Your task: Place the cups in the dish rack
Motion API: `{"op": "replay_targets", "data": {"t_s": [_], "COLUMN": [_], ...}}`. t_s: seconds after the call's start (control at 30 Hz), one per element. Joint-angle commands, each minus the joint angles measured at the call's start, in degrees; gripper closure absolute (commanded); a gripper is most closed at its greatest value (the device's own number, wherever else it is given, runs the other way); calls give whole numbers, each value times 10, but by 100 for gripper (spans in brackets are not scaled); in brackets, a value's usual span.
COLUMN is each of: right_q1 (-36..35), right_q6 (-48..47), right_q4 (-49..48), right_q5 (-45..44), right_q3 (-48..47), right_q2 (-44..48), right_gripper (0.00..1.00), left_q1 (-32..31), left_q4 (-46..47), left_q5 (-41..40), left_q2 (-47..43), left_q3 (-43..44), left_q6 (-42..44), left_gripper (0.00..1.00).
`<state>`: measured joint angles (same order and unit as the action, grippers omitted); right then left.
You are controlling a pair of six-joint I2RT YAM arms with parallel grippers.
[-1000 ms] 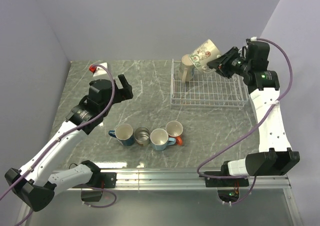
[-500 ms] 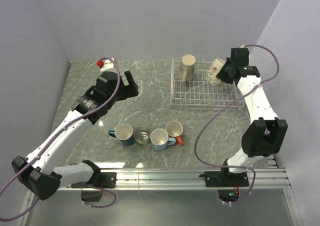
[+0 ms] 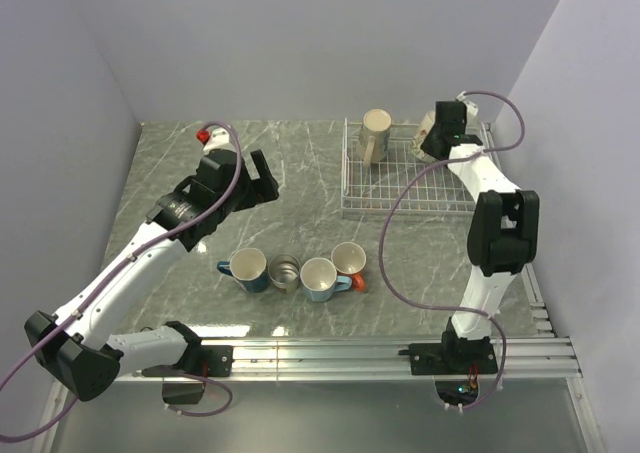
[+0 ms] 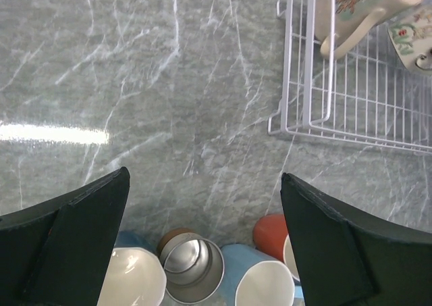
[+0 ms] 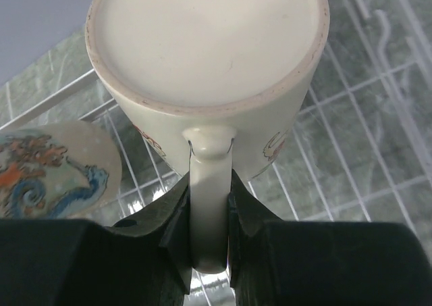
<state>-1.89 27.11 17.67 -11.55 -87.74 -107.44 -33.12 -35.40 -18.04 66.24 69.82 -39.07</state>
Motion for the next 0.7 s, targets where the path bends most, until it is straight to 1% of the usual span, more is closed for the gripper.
{"op": "replay_targets", "data": {"t_s": [0.0, 0.1, 0.2, 0.37, 0.53, 0.57, 0.6, 0.63, 0.67], "right_q1": [-25, -50, -77, -105, -110, -109, -111, -110, -109], "right_q6": [-17, -30, -45, -38, -22, -22, -21, -24, -24], "right_q4": [-139, -146, -163, -174, -123, -118, -113, -113, -113], "right_q5": [-27, -40, -47, -70, -83, -87, -90, -92, -93], "right_q3": [-54, -69, -51, -2, -19, -20, -22, -19, -18], "right_q2": [-14, -37, -42, -34, -62, -64, -66, -66, -66], "right_gripper": [100, 100, 100, 100, 99, 93, 85, 65, 56], "left_q1": [-8, -10, -9, -9, -10, -10, -10, -9, -10], "left_q4": [-3, -1, 3, 6, 9, 9, 9, 8, 9], "left_q5": [0, -6, -8, -6, -1, 0, -1, 0, 2], "left_q2": [-7, -13, -18, -19, -16, -16, -16, -15, -15], "left_q3": [-16, -28, -39, -47, -46, -45, -46, -46, -47], "left_q6": [-20, -22, -22, -19, -6, -3, 2, 5, 7], "left_gripper": [1, 1, 1, 1, 1, 1, 1, 1, 1]}}
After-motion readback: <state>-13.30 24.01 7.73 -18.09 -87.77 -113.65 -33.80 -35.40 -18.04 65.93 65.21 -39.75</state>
